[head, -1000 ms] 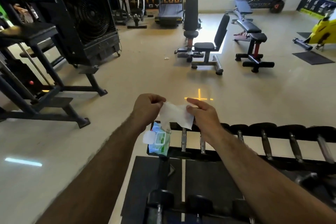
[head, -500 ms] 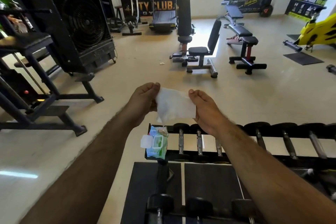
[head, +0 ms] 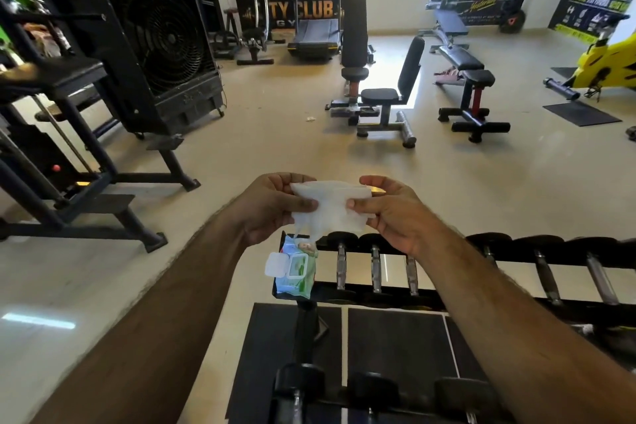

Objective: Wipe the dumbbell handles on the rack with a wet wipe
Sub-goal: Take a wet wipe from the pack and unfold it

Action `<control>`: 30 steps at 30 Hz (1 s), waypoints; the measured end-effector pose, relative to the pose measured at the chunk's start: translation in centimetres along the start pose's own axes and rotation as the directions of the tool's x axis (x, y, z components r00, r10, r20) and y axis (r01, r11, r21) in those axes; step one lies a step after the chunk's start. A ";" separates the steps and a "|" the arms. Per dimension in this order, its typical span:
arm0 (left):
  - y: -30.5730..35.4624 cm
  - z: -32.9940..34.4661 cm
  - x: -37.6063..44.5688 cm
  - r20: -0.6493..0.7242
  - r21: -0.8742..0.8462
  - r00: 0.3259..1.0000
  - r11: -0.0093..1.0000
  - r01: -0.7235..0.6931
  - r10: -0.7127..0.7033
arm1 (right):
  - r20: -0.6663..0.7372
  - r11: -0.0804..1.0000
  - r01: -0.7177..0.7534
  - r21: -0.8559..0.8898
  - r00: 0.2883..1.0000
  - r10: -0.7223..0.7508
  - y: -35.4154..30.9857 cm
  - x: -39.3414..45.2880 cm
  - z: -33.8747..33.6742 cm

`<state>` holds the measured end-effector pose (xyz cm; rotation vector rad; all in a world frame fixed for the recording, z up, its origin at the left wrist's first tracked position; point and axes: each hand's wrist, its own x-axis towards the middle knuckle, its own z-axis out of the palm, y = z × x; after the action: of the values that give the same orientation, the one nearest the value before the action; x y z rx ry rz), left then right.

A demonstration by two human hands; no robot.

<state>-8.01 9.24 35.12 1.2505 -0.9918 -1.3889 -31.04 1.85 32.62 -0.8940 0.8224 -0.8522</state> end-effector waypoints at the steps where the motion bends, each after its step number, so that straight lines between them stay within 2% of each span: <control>1: 0.1 -0.1 -0.1 -0.005 0.022 1.000 0.999 -0.027 0.027 | 0.024 0.999 0.033 0.006 0.999 -0.033 -0.2 0.0 -0.4; 5: 0.3 -0.6 0.0 -0.033 0.024 0.978 0.979 -0.205 0.206 | 0.150 0.979 0.206 0.004 0.967 -0.204 -0.8 -0.2 -1.7; 8: 0.2 -0.5 0.3 -0.070 0.092 0.941 0.942 -0.323 0.330 | 0.197 0.953 0.303 -0.030 0.936 -0.291 -0.9 -0.2 -2.2; 11: 0.1 0.0 0.8 -0.135 0.144 0.898 0.905 -0.399 0.418 | 0.227 0.935 0.348 -0.069 0.918 -0.325 -0.9 0.0 -2.4; 14: 0.1 0.1 1.3 -0.195 0.153 0.861 0.881 -0.447 0.470 | 0.254 0.938 0.346 -0.005 0.908 -0.333 -1.3 -0.1 -2.6; 16: 0.3 0.0 1.3 -0.185 0.167 0.857 0.875 -0.455 0.481 | 0.225 0.943 0.331 0.023 0.918 -0.327 -1.7 0.1 -2.0; 17: 0.5 0.2 1.3 -0.163 0.177 0.862 0.874 -0.453 0.480 | 0.206 0.935 0.354 -0.028 0.917 -0.341 -1.9 0.3 -1.7; 19: 1.0 0.6 1.2 -0.096 0.183 0.885 0.882 -0.434 0.456 | 0.238 0.883 0.415 -0.218 0.900 -0.364 -2.3 0.7 -0.8; 20: 1.3 1.0 1.0 -0.063 0.184 0.901 0.892 -0.413 0.430 | 0.286 0.858 0.408 -0.312 0.901 -0.325 -2.5 0.8 -0.4; 22: 2.0 1.4 0.8 0.007 0.185 0.930 0.913 -0.362 0.368 | 0.361 0.840 0.309 -0.445 0.921 -0.147 -2.7 0.9 0.3; 24: 2.7 1.0 0.9 0.071 0.171 0.951 0.936 -0.308 0.300 | 0.372 0.835 0.228 -0.501 0.928 -0.029 -2.5 0.8 0.7; 26: 2.9 0.3 1.5 0.067 0.117 0.973 0.967 -0.226 0.219 | 0.318 0.880 0.153 -0.449 0.948 -0.002 -1.9 0.7 1.0; 28: 2.0 0.0 1.9 -0.045 -0.048 0.995 0.994 -0.093 0.091 | 0.243 0.956 0.035 -0.292 0.969 0.038 -1.2 0.5 1.1; 30: -0.3 0.1 1.9 -0.166 -0.213 0.975 0.971 0.109 -0.146 | 0.177 0.990 -0.089 -0.110 0.978 0.108 -0.3 0.5 1.2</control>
<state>-8.11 7.42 34.44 1.2783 -0.6368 -1.4084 -29.89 1.66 33.25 -0.9970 0.7485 -0.6357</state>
